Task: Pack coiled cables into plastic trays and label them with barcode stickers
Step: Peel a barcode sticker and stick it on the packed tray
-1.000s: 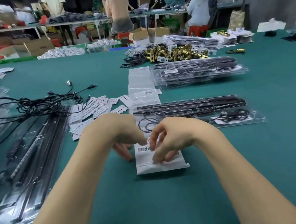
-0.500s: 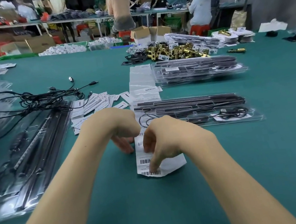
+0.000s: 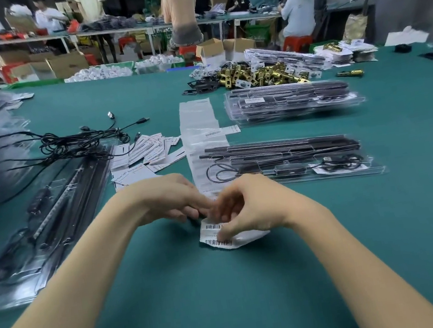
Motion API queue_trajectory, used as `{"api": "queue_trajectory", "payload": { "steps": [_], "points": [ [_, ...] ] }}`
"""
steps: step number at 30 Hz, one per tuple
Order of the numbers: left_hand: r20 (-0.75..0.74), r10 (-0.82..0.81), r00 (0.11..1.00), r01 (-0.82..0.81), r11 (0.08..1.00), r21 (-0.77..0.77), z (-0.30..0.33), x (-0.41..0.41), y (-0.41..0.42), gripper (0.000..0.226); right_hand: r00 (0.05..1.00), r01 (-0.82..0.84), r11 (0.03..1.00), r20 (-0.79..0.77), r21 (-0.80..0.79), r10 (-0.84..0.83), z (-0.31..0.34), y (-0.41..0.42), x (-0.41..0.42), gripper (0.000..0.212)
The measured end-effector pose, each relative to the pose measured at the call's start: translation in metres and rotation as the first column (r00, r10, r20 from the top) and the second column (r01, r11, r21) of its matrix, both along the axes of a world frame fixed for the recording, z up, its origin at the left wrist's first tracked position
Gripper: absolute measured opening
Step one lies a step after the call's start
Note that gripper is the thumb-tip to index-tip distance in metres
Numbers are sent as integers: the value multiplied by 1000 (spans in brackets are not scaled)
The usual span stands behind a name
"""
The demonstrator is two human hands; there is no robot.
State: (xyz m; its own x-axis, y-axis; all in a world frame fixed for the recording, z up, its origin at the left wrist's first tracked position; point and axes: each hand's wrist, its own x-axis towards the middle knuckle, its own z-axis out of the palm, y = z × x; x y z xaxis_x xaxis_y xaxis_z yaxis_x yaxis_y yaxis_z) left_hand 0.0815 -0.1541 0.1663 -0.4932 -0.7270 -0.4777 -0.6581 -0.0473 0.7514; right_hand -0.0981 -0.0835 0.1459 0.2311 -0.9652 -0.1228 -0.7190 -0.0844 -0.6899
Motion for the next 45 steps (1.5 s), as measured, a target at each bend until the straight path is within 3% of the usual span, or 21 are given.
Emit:
{"api": "queue_trajectory", "payload": {
  "steps": [5, 7, 10, 14, 18, 25, 32, 45],
  "points": [
    [44, -58, 997, 60, 997, -50, 0, 10, 8, 10, 974, 56, 998, 220, -33, -48, -7, -1, -7, 15],
    [-24, -20, 1000, 19, 999, -44, 1, 9, 9, 10, 948, 117, 990, 306, -81, -87, -11, -1, -4, 12],
    [-185, 69, 980, -72, 997, -8, -1, 5, 6, 12, 944, 222, 936, 299, -272, -137, -19, -4, 4, 17],
    [-398, 283, 873, -263, 959, 105, -12, 8, -4, 19, 921, 327, 837, 345, -438, -179, -31, -9, 11, 22],
    [-519, 317, 794, -253, 948, 192, -25, 10, -8, 19, 922, 377, 744, 303, -551, -242, -37, -13, 9, 21],
    [-629, 265, 731, -230, 963, 139, -39, 7, -8, 48, 915, 392, 725, 323, -566, -242, -39, -12, 6, 16],
    [-669, 228, 707, -187, 973, 133, -44, 9, -11, 31, 894, 405, 726, 406, -555, -188, -37, -12, 13, 13],
    [-657, 239, 715, -192, 971, 144, -41, 6, -9, 27, 895, 400, 744, 403, -535, -191, -38, -14, 12, 12]
  ]
}}
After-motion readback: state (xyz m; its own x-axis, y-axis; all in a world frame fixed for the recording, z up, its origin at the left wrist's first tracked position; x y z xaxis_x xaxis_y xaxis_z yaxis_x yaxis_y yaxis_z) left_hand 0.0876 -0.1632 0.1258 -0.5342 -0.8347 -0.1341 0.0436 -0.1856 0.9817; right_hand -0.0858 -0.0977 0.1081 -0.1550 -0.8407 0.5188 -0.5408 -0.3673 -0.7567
